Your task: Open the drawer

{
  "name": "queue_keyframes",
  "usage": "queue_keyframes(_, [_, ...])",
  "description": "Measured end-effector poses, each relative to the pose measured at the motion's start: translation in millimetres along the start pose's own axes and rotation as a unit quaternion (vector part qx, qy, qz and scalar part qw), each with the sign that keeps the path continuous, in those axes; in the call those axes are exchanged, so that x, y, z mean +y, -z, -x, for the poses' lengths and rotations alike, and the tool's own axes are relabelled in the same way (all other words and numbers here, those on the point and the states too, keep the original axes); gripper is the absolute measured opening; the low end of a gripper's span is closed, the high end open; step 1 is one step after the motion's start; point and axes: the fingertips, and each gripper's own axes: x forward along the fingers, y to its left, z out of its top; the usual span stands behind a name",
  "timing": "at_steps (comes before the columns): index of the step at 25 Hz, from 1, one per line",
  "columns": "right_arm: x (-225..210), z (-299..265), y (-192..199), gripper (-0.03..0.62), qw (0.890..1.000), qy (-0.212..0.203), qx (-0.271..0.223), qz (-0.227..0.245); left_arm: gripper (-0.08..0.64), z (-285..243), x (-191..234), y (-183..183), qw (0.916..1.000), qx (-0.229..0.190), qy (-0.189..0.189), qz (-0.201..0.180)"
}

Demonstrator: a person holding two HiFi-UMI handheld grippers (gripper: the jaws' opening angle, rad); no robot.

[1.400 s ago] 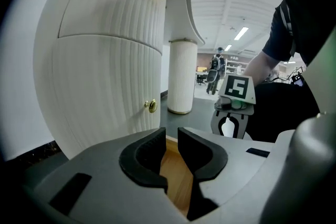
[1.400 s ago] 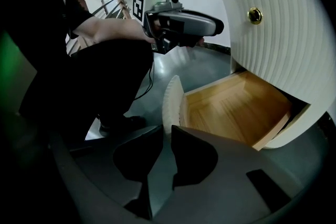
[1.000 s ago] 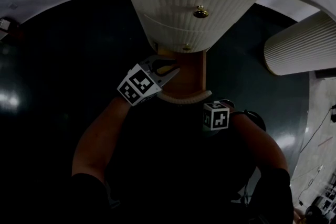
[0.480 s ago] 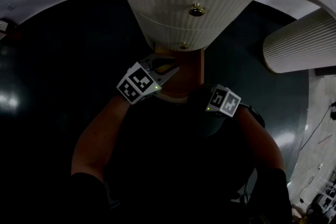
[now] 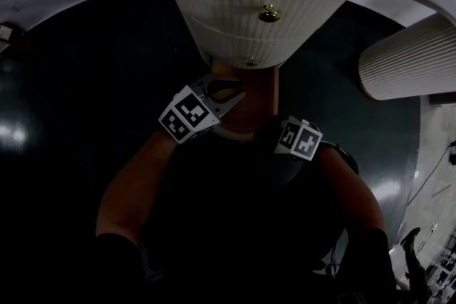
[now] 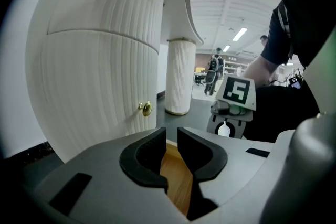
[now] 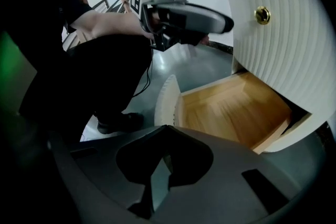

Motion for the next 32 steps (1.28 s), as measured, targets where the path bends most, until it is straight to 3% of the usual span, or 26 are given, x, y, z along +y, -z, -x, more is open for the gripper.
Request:
queue_keyframes(2, [4.8,-1.7,4.5,0.016,1.0,-0.014,0.009,-0.006,0.077,8.1,0.6,-8.0,0.9998,-0.018,-0.007,0.009])
queue_keyframes(5, [5.8,7.9,-5.6,0.017,1.0,-0.016,0.001,0.013,0.077,21.0,6.4,-17.8,0.9993,-0.024,-0.025,-0.014])
queue_keyframes(7, [6.1,23.0,-20.0,0.017,1.0,-0.012,-0.001,-0.001,0.077,29.2,8.8,-25.0,0.9987,-0.034,-0.031,-0.023])
queue_keyframes(10, [-10.4,10.0,-0.7,0.017,1.0,0.016,0.017,-0.001,0.077,36.6,13.6,-28.8,0.998,-0.048,-0.036,-0.018])
queue_keyframes(15, [-3.0,5.2,3.5,0.015,0.999,-0.004,0.038,-0.023,0.07,33.9,15.7,-16.3,0.9989,-0.032,-0.03,-0.013])
queue_keyframes(23, [19.9,-2.7,10.2,0.015,0.997,-0.051,0.054,-0.028,0.064,19.3,6.7,8.4,0.999,0.015,0.006,-0.041])
queue_keyframes(32, [20.9,-2.0,10.6,0.015,0.998,-0.04,0.053,-0.007,0.063,16.1,19.3,6.3,0.9999,-0.002,0.004,-0.014])
